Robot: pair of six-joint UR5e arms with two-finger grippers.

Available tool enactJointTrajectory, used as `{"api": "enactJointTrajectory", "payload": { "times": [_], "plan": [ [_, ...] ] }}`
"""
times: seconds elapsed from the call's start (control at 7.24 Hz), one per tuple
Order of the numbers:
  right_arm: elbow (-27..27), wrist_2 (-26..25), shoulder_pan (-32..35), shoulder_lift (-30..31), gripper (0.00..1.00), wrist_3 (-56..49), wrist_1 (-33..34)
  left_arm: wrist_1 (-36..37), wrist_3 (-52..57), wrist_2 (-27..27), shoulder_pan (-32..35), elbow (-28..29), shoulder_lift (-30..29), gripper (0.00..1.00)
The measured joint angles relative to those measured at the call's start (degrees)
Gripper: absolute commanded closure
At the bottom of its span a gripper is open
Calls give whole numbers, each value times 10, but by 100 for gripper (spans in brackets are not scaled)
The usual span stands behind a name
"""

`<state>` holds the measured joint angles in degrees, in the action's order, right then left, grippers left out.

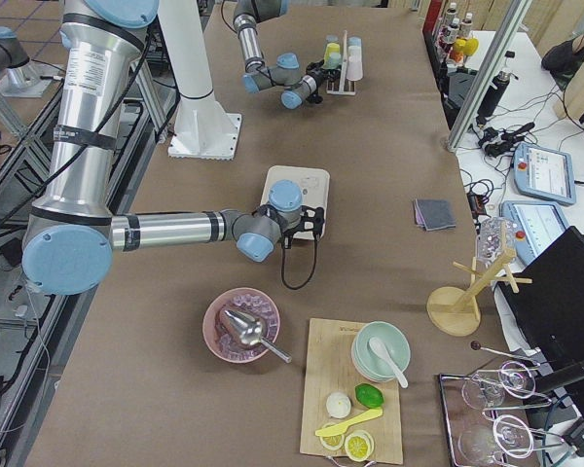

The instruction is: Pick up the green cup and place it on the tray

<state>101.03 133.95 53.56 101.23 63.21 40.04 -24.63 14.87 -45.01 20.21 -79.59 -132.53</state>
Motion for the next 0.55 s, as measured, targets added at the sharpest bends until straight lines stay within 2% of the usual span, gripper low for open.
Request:
{"api": "enactJointTrajectory", "payload": {
  "times": [0.28, 0.55],
  "plan": [
    [4, 64, 67, -29, 100, -8, -6, 3, -5, 0, 3, 4, 1, 6],
    [-26, 78, 81, -74, 100, -11, -3, 4, -7, 0, 6, 11, 1, 7]
  ]
}}
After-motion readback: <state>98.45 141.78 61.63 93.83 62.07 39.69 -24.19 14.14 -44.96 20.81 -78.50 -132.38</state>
